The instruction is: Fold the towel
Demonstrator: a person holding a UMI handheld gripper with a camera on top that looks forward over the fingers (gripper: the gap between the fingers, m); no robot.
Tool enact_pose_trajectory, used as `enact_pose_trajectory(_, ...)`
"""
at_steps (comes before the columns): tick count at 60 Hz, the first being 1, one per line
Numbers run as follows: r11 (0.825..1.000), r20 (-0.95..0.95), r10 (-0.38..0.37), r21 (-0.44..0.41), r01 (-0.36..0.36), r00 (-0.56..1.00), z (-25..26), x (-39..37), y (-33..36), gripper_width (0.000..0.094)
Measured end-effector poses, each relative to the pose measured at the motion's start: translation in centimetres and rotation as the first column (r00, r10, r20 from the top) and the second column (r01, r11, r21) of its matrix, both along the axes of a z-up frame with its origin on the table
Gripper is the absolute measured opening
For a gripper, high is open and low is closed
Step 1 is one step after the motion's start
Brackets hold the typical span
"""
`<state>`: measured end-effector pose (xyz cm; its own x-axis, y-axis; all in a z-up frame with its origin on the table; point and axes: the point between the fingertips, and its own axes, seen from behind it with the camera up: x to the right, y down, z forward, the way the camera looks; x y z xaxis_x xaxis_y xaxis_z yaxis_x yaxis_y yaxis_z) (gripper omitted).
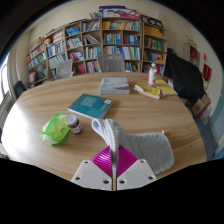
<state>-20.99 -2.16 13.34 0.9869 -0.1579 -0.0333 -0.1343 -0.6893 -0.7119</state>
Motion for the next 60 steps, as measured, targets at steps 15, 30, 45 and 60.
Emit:
enact_pose_trajectory(15,0.983,-0.082,-0.176,-0.061,0.171,0.981,-2.6,15.6,-3.5,0.0038)
enact_pose_trajectory(30,0.983,-0.062,-0.076,-0.172,0.065,0.995,-10.8,20.2,-5.6,0.0105)
enact_pose_trajectory(45,0.993,-0.044,0.037,-0.108,-0.042,0.998,-6.1,21.7,-6.9,0.0833)
enact_pose_trajectory(60,0.998,-0.107,-0.03,-0.051,0.025,0.994,0.9,19.6,-14.1,0.0825)
